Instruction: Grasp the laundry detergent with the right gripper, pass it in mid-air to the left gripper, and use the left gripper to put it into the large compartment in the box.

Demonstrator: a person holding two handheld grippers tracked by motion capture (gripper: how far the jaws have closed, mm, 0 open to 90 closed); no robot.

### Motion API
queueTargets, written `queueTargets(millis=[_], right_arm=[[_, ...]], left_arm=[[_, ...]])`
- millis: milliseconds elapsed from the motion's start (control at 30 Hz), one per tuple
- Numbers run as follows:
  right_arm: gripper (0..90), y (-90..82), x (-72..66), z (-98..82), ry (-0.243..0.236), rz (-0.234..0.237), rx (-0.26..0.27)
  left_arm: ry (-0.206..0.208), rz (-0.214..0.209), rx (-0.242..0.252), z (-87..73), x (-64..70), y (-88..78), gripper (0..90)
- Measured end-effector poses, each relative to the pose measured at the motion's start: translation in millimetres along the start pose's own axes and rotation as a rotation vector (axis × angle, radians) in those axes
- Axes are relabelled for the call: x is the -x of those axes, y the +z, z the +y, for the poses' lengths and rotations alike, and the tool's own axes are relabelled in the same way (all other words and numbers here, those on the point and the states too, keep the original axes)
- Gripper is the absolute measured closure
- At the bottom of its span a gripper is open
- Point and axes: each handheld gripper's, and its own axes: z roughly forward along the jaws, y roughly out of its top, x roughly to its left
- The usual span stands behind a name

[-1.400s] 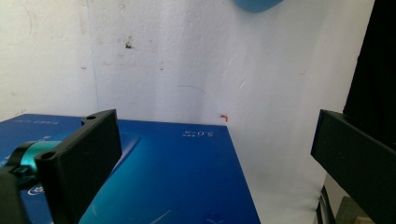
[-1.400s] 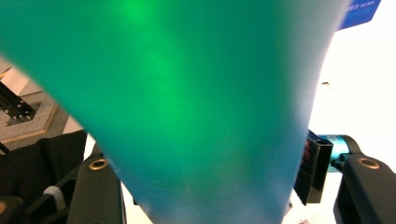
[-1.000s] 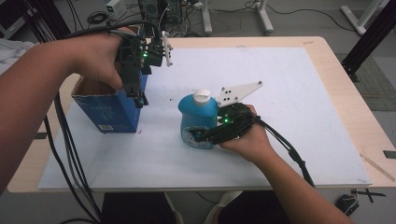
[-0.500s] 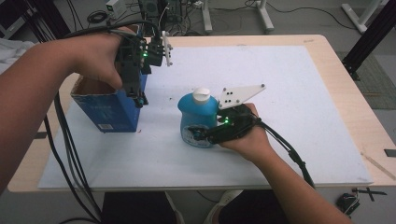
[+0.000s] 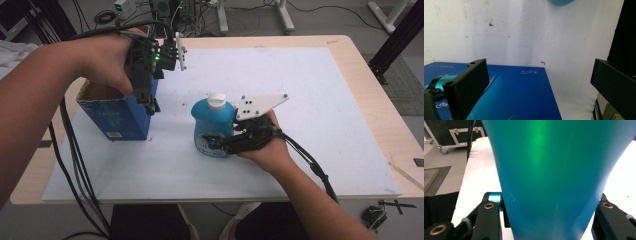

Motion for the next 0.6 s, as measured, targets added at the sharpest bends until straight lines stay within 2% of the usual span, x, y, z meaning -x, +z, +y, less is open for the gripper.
queueTargets(millis=[133,300,533,600], right_arm=[[47.9,-2.9,1.3,2.7,0.011,0.012,0.01],[47.8,-10.0,4.9,12.5,-0.002,0.022,0.014],[47.6,-21.0,12.4,29.2,-0.023,0.033,0.002],[47.5,-21.8,14.3,33.7,-0.024,0.044,-0.002]], left_arm=[[0.005,0.001,-0.003,0.5,1.4,-1.8,1.7],[0.02,-0.006,-0.004,5.2,6.1,-8.7,1.7],[0.068,-0.003,0.001,19.9,20.2,-27.8,1.7],[0.087,-0.007,-0.005,27.2,28.2,-34.9,1.7]])
